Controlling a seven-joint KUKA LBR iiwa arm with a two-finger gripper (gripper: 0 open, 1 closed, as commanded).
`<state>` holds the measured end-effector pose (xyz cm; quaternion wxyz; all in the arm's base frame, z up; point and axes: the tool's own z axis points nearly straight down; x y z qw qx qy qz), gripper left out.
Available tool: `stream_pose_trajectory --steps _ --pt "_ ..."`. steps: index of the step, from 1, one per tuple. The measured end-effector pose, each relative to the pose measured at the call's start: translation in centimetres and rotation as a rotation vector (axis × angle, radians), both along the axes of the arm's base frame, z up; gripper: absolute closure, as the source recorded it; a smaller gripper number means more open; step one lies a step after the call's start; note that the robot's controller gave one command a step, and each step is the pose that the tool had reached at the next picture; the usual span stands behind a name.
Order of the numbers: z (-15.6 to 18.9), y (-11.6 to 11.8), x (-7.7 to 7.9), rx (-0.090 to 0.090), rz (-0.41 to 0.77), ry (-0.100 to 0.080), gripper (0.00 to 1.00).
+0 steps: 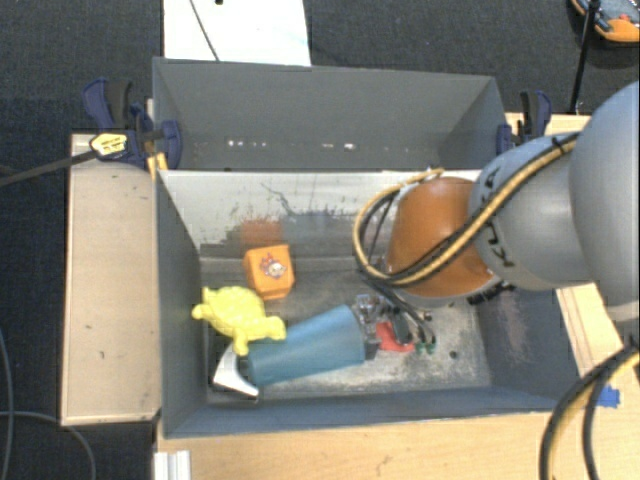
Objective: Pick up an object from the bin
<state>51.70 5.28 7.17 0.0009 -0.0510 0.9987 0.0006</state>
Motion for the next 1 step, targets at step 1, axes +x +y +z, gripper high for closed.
stream_pose_trajectory --steps 1 --pt "0.0 0.0 0.0 0.0 -0.002 0.0 0.0"
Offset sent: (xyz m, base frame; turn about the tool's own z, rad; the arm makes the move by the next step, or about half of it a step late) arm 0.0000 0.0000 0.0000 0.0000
